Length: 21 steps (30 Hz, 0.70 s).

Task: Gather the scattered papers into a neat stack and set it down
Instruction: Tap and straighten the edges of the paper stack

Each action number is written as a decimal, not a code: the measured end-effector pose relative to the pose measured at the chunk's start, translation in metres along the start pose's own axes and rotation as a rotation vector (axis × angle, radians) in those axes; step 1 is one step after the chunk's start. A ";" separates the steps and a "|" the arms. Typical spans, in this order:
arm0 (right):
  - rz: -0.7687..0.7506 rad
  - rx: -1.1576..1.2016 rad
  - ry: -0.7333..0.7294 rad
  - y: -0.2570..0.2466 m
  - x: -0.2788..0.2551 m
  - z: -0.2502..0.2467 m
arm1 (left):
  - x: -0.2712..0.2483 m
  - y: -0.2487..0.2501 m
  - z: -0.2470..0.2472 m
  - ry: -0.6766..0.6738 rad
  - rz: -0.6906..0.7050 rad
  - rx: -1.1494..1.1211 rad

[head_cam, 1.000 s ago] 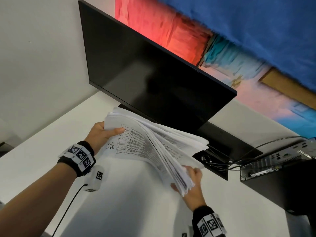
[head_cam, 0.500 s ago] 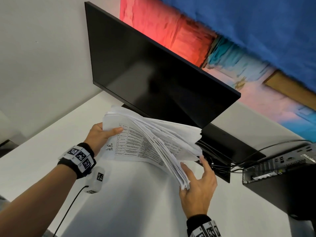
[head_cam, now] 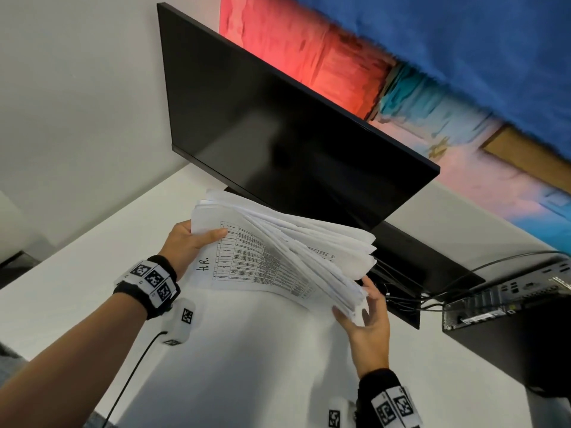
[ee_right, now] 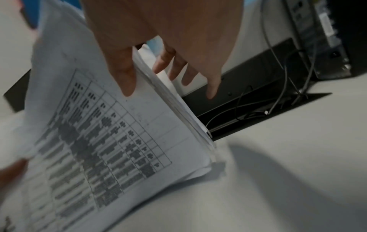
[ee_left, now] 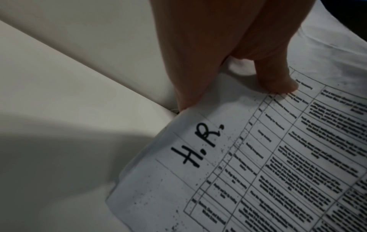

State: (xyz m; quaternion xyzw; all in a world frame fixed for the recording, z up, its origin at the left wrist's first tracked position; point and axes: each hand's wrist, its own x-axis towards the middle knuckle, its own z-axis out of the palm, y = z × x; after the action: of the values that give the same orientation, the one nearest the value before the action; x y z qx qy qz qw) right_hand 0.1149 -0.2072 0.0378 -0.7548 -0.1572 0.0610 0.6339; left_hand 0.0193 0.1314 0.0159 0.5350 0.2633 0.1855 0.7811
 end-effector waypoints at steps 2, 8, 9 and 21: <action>0.045 0.060 0.023 0.000 0.000 -0.001 | -0.001 0.000 0.000 0.004 0.004 -0.006; -0.080 -0.281 -0.348 -0.009 -0.017 0.009 | 0.002 -0.002 -0.002 0.014 0.008 0.003; -0.095 -0.434 -0.424 -0.004 -0.018 0.010 | 0.002 -0.002 -0.003 0.012 0.011 0.005; 0.241 -0.486 -0.275 0.038 -0.017 0.003 | 0.000 0.004 -0.004 0.000 0.002 0.028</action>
State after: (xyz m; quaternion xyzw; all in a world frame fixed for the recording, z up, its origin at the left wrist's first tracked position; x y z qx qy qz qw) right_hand 0.1045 -0.2155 -0.0015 -0.8823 -0.1610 0.1980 0.3955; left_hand 0.0169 0.1355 0.0184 0.5461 0.2655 0.1826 0.7733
